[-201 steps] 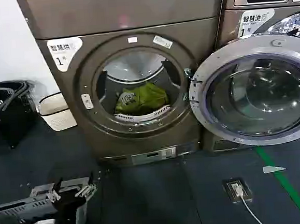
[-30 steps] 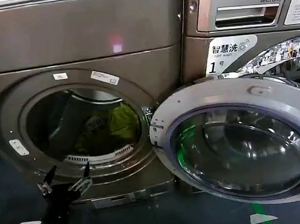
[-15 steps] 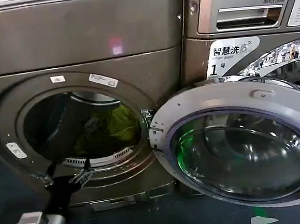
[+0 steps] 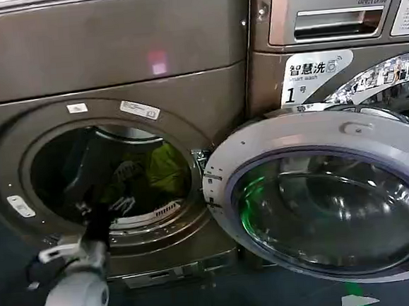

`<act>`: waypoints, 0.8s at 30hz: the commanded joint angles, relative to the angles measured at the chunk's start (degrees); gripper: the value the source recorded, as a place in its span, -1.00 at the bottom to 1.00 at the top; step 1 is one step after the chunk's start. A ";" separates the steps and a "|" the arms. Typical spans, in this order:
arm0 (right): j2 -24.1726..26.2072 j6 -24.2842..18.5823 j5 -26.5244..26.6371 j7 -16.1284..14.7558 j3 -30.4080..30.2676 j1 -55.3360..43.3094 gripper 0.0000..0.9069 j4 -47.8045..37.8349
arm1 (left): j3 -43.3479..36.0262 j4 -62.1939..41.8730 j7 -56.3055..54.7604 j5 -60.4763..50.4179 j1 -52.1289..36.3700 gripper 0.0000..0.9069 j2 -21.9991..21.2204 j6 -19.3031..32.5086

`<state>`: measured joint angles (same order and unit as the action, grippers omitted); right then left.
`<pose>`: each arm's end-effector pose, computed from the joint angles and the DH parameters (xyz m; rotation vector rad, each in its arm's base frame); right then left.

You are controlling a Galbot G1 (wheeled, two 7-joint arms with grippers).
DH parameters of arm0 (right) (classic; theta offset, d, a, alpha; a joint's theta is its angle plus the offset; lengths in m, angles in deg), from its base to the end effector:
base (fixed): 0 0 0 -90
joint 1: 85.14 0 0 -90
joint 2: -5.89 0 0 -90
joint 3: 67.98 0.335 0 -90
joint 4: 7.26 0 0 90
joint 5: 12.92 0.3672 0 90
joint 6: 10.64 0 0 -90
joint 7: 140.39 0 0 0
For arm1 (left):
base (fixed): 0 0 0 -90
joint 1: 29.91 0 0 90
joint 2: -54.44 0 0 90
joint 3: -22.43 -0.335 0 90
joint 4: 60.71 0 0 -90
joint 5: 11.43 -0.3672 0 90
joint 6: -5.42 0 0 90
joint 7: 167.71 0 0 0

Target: Grasp the clothes from the dryer.

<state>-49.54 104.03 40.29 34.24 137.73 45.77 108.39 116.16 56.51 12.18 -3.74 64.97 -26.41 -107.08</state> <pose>-0.0926 -0.3455 0.1124 1.2386 2.2707 -0.5031 0.3109 0.0475 -0.1887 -0.0029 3.1395 0.0637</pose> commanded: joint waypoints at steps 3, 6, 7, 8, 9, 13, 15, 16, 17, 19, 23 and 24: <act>-0.10 0.14 0.02 -0.33 0.73 0.41 1.00 0.28 | -4.18 -26.42 -0.85 -1.18 -22.97 1.00 0.59 2.66; -0.24 0.07 0.03 -0.40 0.52 0.31 1.00 0.34 | -5.10 -31.22 -0.89 -0.62 -26.27 1.00 0.52 3.15; -0.17 0.05 0.05 -0.43 0.50 0.28 1.00 0.38 | -5.37 -33.00 -0.87 -0.68 -27.95 1.00 0.39 3.54; -0.14 0.02 0.11 -0.46 0.51 0.26 1.00 0.38 | -5.67 -34.62 -0.81 -0.82 -28.99 1.00 0.34 3.84; -0.01 -0.02 0.20 -0.45 0.58 0.25 1.00 0.39 | -6.20 -37.10 -0.72 -0.62 -30.67 1.00 0.21 4.52; 0.28 -0.24 0.75 -0.38 0.95 0.36 1.00 0.29 | -7.85 -45.11 -0.62 -1.88 -36.80 1.00 -0.47 7.64; 0.45 -0.23 2.31 0.00 1.60 0.37 1.00 0.29 | -8.14 -50.25 -0.72 -1.86 -39.92 1.00 -1.01 8.42; 0.52 -0.19 2.85 0.10 1.87 0.42 1.00 0.27 | -8.14 -51.77 -0.75 -1.97 -41.43 1.00 -1.01 8.52; 0.75 -0.12 3.30 0.03 2.30 0.53 1.00 0.14 | -8.25 -56.33 -0.77 -2.41 -43.88 1.00 -1.45 10.06; 0.99 -0.23 3.42 0.01 2.72 0.73 1.00 -0.16 | -8.59 -60.01 -0.72 -3.01 -46.12 1.00 -1.55 11.41; 0.95 -0.38 3.62 -0.08 3.10 0.75 1.00 -0.48 | -9.14 -66.00 -0.42 -2.99 -50.22 1.00 -1.81 12.99; 0.92 -0.37 3.70 -0.09 3.12 0.72 1.00 -0.45 | -9.25 -67.01 -0.43 -2.80 -50.69 1.00 -1.85 13.02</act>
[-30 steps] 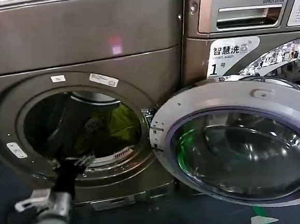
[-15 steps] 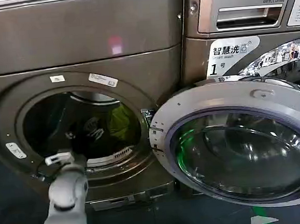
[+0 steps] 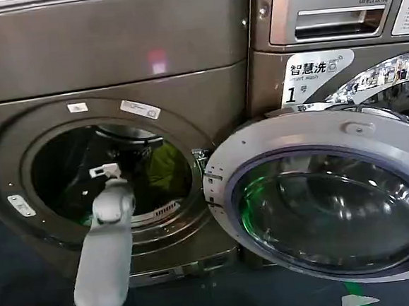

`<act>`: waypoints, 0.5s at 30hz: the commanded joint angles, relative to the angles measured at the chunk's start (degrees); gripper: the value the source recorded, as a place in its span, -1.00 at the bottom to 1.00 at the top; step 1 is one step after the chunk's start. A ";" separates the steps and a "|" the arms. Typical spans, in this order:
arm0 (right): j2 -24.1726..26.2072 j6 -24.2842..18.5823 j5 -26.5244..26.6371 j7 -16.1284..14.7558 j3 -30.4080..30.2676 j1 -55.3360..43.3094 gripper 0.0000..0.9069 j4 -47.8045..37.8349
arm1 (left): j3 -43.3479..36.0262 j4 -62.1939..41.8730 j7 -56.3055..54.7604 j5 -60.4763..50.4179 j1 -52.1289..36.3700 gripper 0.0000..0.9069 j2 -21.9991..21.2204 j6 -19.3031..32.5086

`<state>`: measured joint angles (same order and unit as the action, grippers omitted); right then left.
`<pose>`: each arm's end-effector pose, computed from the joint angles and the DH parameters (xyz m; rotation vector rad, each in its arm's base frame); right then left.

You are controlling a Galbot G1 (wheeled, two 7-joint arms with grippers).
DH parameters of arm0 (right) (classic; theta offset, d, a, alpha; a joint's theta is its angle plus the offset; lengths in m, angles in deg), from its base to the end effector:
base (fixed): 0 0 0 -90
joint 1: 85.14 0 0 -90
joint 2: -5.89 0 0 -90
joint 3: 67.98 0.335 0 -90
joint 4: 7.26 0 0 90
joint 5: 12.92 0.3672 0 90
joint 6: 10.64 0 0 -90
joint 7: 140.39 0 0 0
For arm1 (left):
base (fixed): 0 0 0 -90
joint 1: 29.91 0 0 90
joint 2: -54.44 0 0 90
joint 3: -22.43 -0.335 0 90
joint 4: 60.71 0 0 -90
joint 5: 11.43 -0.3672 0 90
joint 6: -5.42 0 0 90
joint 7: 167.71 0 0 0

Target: Grasp the clothes from the dryer.

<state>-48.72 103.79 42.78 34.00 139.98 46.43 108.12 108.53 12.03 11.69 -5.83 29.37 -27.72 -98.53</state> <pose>-0.0998 -0.3418 0.1219 1.1972 2.2463 -0.4964 0.5271 0.0369 -0.2022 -0.0005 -3.1262 -0.0896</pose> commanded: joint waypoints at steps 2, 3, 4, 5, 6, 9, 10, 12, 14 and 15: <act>0.02 -0.14 1.35 0.17 0.89 0.00 1.00 -0.20 | -3.10 -25.73 0.80 0.46 -17.24 1.00 -0.40 4.71; 0.03 -0.16 1.48 0.17 0.93 -0.02 1.00 -0.21 | -3.21 -26.28 1.12 0.43 -17.93 1.00 -0.33 4.80; 0.05 -0.17 1.76 0.21 1.03 -0.03 1.00 -0.21 | -4.22 -29.39 1.66 0.03 -18.89 1.00 -0.26 4.76; 0.03 -0.18 1.92 0.19 1.11 -0.02 1.00 -0.19 | -4.45 -31.25 2.13 -0.12 -19.99 1.00 -0.28 4.57; 0.02 -0.19 1.97 0.19 1.17 -0.01 1.00 -0.19 | -4.56 -32.84 2.41 -0.10 -20.78 1.00 -0.31 4.58; -0.11 -0.12 2.74 0.22 1.59 -0.05 1.00 -0.19 | -4.52 -39.33 4.28 0.21 -24.33 1.00 -0.45 3.70; -0.20 -0.18 2.84 0.14 1.71 0.02 1.00 -0.23 | -4.65 -40.95 5.59 0.00 -25.13 1.00 -0.46 3.53; -0.31 -0.22 2.97 0.17 1.75 0.04 1.00 -0.21 | -5.57 -44.21 8.77 -0.75 -26.86 1.00 -0.19 2.88; -0.52 -0.29 3.04 0.15 1.75 0.06 1.00 -0.18 | -8.30 -46.59 11.74 -1.54 -27.37 1.00 0.36 3.07; -0.66 -0.31 3.08 0.14 1.73 0.07 1.00 -0.12 | -9.76 -46.94 13.46 -2.09 -27.52 1.00 0.85 2.78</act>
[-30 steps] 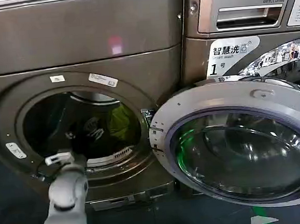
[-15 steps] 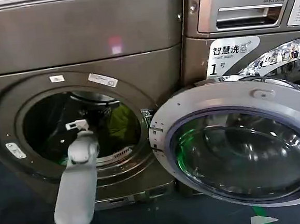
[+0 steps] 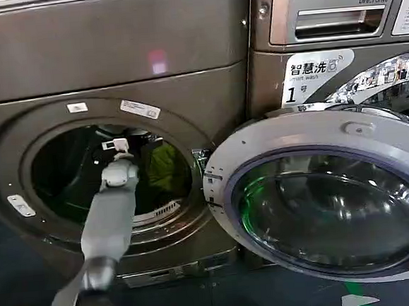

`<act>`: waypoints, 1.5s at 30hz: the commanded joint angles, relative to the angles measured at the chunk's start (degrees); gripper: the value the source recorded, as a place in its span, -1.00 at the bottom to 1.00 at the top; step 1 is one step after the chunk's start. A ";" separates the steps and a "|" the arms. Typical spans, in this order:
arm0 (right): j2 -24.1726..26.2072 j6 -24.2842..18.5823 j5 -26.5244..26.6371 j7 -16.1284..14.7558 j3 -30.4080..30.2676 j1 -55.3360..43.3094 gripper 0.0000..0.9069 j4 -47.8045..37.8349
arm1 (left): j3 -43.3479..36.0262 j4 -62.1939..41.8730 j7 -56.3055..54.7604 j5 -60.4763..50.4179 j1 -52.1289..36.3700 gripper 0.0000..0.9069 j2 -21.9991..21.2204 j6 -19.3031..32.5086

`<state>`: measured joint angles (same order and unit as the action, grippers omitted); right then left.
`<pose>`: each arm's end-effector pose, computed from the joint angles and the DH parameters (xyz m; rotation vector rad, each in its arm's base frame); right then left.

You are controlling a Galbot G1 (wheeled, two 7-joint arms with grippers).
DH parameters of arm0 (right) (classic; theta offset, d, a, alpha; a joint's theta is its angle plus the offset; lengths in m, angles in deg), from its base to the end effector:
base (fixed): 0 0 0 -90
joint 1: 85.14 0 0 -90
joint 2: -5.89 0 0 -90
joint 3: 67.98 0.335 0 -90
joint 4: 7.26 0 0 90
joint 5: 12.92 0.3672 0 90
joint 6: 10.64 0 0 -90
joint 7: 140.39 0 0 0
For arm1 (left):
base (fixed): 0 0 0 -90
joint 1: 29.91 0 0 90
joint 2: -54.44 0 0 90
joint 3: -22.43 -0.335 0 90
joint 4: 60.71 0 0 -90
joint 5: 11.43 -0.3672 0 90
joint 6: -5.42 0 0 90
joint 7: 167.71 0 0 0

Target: Grasp the clothes from the dryer.

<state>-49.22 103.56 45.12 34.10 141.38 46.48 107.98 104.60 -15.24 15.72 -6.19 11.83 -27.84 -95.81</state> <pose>-0.1090 -0.3395 0.1225 1.1817 2.2251 -0.4669 0.6143 0.0443 -0.2006 -0.0738 -2.9943 -0.1433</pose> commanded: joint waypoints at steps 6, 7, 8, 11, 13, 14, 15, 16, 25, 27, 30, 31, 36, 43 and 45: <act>-0.54 -0.20 0.93 0.08 0.48 0.25 1.00 0.29 | -14.41 -24.15 24.50 -8.51 -12.33 1.00 3.51 1.54; -0.64 -0.21 0.95 0.05 0.56 0.45 1.00 0.30 | -16.11 -24.93 26.75 -9.41 -12.79 1.00 4.02 2.68; -0.79 -0.24 0.94 -0.03 0.76 0.61 1.00 0.27 | -17.91 -26.09 30.32 -11.73 -13.50 1.00 4.48 4.20; -1.04 -0.26 0.95 -0.05 1.12 0.79 1.00 0.23 | -22.43 -27.59 36.64 -14.08 -14.88 1.00 5.20 5.76; -1.26 -0.27 0.98 -0.10 1.21 0.85 1.00 0.32 | -24.29 -29.22 39.12 -15.38 -16.11 1.00 5.20 7.06; -1.40 -0.26 0.97 -0.10 1.25 0.85 1.00 0.45 | -25.25 -30.86 40.62 -16.95 -16.81 1.00 5.06 9.39; -1.50 -0.28 1.00 -0.12 1.29 0.87 1.00 0.46 | -26.48 -31.71 42.06 -18.16 -17.24 1.00 5.15 11.05; -1.56 -0.33 1.00 -0.12 1.35 0.89 1.00 0.40 | -26.90 -32.67 43.30 -19.02 -17.51 1.00 5.13 13.39; -1.97 -0.33 1.31 -0.15 1.68 0.75 1.00 0.84 | -31.42 -35.06 44.87 -34.53 -18.65 1.00 4.65 18.41; -2.20 -0.36 1.28 -0.13 1.72 0.79 1.00 0.75 | -31.38 -34.51 44.51 -37.67 -18.67 1.00 4.61 17.77; -2.56 -0.40 1.27 -0.21 1.70 0.81 1.00 0.83 | -31.68 -34.04 43.87 -46.34 -19.21 1.00 4.66 17.67; -2.60 -0.40 1.28 -0.21 1.72 0.80 1.00 0.85 | -31.97 -33.95 43.81 -47.61 -19.47 1.00 4.68 17.18; -2.83 -0.42 1.26 -0.24 1.59 0.59 1.00 1.01 | -32.73 -33.88 44.51 -52.06 -20.57 1.00 4.12 14.98; -2.90 -0.49 1.18 -0.34 1.45 0.35 1.00 1.16 | -33.37 -34.75 45.19 -53.77 -20.83 1.00 2.83 12.41; -2.89 -0.52 1.16 -0.38 1.48 0.29 1.00 1.14 | -33.40 -35.08 45.15 -52.84 -20.56 1.00 2.54 11.49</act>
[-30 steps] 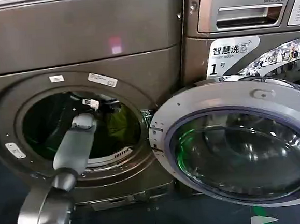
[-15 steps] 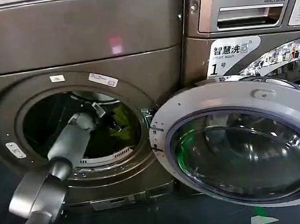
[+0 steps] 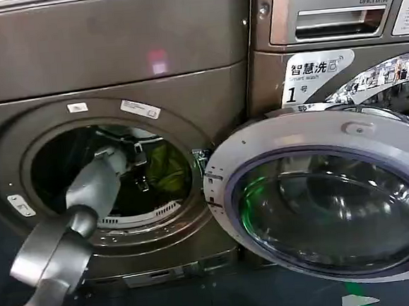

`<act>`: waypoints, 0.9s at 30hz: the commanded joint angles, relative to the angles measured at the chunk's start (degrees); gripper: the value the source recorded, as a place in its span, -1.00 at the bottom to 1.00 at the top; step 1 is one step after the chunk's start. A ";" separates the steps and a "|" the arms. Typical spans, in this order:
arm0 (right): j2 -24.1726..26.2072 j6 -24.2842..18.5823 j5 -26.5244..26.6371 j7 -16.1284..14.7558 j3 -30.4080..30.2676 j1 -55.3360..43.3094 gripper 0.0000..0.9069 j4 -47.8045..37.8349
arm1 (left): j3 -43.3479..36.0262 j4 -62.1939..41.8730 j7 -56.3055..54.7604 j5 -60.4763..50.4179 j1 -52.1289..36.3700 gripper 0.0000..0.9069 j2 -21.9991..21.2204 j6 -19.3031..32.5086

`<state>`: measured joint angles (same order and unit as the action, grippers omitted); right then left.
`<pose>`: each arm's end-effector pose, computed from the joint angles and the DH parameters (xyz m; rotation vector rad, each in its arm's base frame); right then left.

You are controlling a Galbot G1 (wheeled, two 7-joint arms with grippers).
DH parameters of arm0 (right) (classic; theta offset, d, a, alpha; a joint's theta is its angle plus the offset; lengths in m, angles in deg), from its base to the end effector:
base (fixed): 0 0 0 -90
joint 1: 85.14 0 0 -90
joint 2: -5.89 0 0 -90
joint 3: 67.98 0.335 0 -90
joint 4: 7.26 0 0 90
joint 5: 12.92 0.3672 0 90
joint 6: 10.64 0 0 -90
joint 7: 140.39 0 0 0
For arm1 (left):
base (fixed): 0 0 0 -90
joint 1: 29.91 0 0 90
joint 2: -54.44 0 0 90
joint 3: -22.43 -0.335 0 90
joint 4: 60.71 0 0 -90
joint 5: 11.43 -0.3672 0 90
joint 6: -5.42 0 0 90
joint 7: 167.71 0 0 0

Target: Grasp the clothes from the dryer.

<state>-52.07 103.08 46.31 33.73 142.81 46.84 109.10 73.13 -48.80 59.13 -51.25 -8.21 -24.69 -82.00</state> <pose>-0.1224 -0.3308 0.1158 1.2035 2.2098 -0.4668 0.6636 0.0838 -0.2010 -0.9407 -1.7562 -1.4506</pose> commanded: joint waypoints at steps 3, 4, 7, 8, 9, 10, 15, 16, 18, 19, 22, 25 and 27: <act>-0.08 -0.08 -0.06 -0.04 -0.06 -0.15 1.00 0.05 | -2.15 -1.71 1.22 -7.00 0.13 1.00 -0.78 -3.00; -0.10 -0.07 -0.07 -0.06 -0.07 -0.17 1.00 0.06 | -2.13 -1.65 0.82 -6.92 0.36 1.00 -0.79 -3.28; -0.13 -0.08 -0.12 -0.07 -0.18 -0.27 1.00 0.01 | -2.06 -1.54 -0.33 -6.89 1.23 1.00 -0.78 -4.78; -0.13 -0.09 -0.13 -0.08 -0.25 -0.31 1.00 0.00 | -2.05 -1.44 -0.42 -6.91 1.44 1.00 -0.78 -5.44; -0.13 -0.09 -0.14 -0.09 -0.30 -0.36 1.00 0.00 | -2.06 -1.40 -0.43 -6.94 1.80 1.00 -0.78 -6.01; -0.11 -0.09 -0.15 -0.08 -0.39 -0.42 1.00 0.02 | -2.05 -1.52 -0.57 -6.91 2.01 1.00 -0.80 -6.06; -0.21 -0.16 -0.25 -0.08 -1.11 -0.86 1.00 0.14 | -1.95 -1.44 -1.43 -5.65 2.76 1.00 -1.05 -7.73; -0.25 -0.19 -0.26 -0.09 -1.21 -0.93 1.00 0.19 | -1.94 -1.45 -1.75 -5.45 2.78 1.00 -1.14 -8.64; -0.39 -0.19 -0.26 -0.12 -1.34 -1.02 1.00 0.23 | -1.98 -1.55 -1.85 -5.35 2.70 0.93 -1.24 -9.28; -0.43 -0.18 -0.26 -0.12 -1.35 -1.02 1.00 0.21 | -2.02 -1.56 -1.79 -5.36 2.66 0.83 -1.26 -9.30; -0.53 -0.21 -0.29 -0.10 -1.42 -1.11 1.00 0.14 | -2.00 -1.51 -1.80 -5.15 2.62 -0.77 -1.27 -9.21; -0.60 -0.25 -0.28 -0.13 -1.54 -1.12 1.00 0.25 | -1.90 -1.39 -1.83 -4.90 2.67 -1.00 -1.23 -9.00; -0.59 -0.25 -0.29 -0.11 -1.46 -1.09 1.00 0.21 | -1.80 -1.27 -1.95 -4.44 2.67 -1.00 -1.15 -8.90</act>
<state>-52.65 102.86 46.02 33.59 141.39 45.75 109.25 71.37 -50.01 57.47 -55.98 -5.90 -25.93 -89.37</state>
